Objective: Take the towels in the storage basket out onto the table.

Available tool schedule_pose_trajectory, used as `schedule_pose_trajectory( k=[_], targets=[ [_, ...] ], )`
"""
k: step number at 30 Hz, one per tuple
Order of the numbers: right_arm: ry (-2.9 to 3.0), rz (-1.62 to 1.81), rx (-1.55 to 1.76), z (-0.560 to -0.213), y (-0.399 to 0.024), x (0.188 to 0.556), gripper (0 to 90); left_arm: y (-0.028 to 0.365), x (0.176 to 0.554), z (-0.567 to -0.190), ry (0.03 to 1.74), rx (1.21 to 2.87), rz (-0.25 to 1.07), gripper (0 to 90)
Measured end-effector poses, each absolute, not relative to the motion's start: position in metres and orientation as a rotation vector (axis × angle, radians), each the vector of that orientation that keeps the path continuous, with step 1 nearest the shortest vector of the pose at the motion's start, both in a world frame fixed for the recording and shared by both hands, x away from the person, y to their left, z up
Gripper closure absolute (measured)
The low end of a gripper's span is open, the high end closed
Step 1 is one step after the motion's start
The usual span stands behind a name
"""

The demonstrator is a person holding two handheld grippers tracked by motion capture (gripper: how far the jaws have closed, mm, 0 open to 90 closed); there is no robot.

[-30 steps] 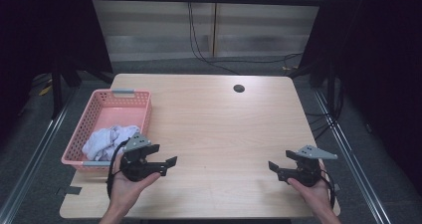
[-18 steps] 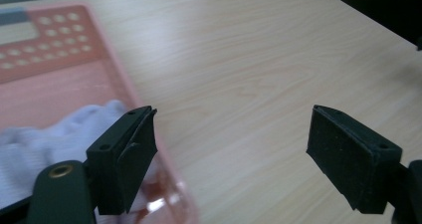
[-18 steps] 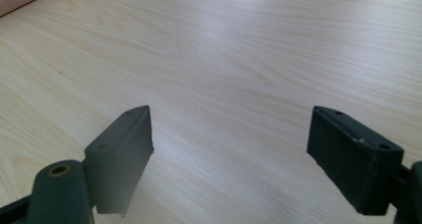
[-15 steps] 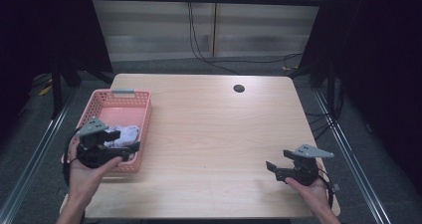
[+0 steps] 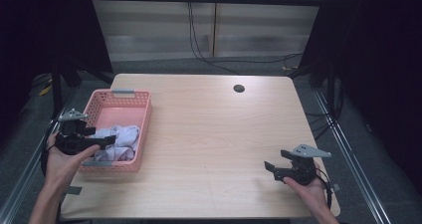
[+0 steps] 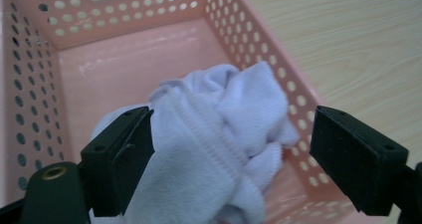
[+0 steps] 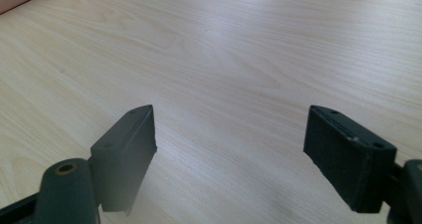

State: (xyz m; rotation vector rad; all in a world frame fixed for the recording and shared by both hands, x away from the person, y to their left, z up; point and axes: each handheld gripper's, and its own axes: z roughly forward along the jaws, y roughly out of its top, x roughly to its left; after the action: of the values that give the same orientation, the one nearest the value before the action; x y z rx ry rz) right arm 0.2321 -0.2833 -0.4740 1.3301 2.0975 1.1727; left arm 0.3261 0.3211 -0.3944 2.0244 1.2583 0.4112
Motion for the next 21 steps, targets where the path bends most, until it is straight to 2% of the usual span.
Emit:
schedule_pose_trajectory(
  k=[7,12,16,21],
  targets=[
    [2.104,1.157,1.341,-0.475,-0.282,0.233,21.7,0.326,0.343,-0.411,1.310,2.058,0.346,16.1],
    [2.102,1.158,1.342,-0.475,-0.282,0.233,21.7,0.319,0.356,-0.420,1.332,2.168,0.321,16.4],
    [2.119,1.152,1.344,-0.476,-0.281,0.234,23.2,0.311,0.364,-0.428,1.334,2.216,0.311,13.0],
    [2.130,1.156,1.341,-0.477,-0.280,0.235,23.6,0.309,0.373,-0.431,1.323,2.286,0.238,1.6]
  ],
)
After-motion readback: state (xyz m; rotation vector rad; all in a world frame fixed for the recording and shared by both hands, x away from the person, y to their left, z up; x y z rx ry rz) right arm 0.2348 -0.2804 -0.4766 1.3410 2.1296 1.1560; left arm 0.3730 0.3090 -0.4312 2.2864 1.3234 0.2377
